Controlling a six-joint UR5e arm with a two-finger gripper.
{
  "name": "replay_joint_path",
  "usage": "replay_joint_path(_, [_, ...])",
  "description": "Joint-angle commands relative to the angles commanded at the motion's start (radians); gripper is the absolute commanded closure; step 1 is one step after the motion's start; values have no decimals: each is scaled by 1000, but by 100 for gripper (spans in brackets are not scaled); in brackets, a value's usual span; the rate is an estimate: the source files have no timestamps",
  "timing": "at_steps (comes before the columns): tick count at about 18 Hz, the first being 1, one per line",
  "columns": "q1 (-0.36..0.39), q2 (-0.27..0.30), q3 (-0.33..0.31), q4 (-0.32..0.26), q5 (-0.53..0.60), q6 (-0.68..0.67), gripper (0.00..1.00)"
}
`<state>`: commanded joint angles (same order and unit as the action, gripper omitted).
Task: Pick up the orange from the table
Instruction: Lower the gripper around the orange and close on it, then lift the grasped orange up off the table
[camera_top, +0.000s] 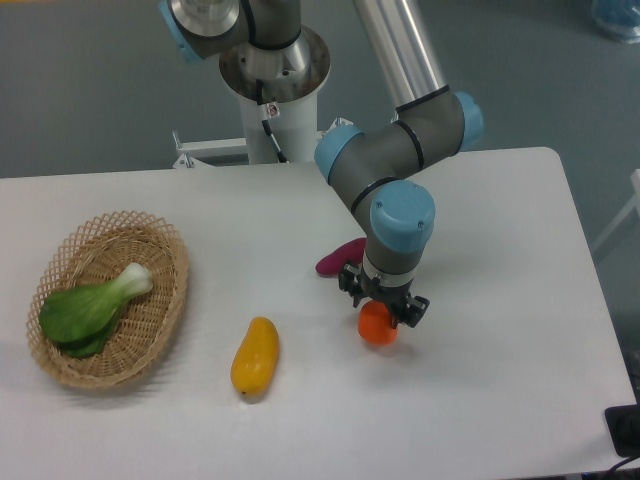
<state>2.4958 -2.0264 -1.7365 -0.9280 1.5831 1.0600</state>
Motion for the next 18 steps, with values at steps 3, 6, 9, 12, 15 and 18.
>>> replay_joint_path(3, [2,6,6,-2,0,2,48])
replay_joint_path(6, [3,9,11,-3,0,2,48])
replay_joint_path(9, [12,18,18,-3,-2,3,48])
replay_joint_path(12, [37,41,37,-3,-6,11,47])
replay_joint_path(15, [54,48,49,-3,-5,12,49])
replay_joint_path(18, [61,43,95,-14,-3,18,50])
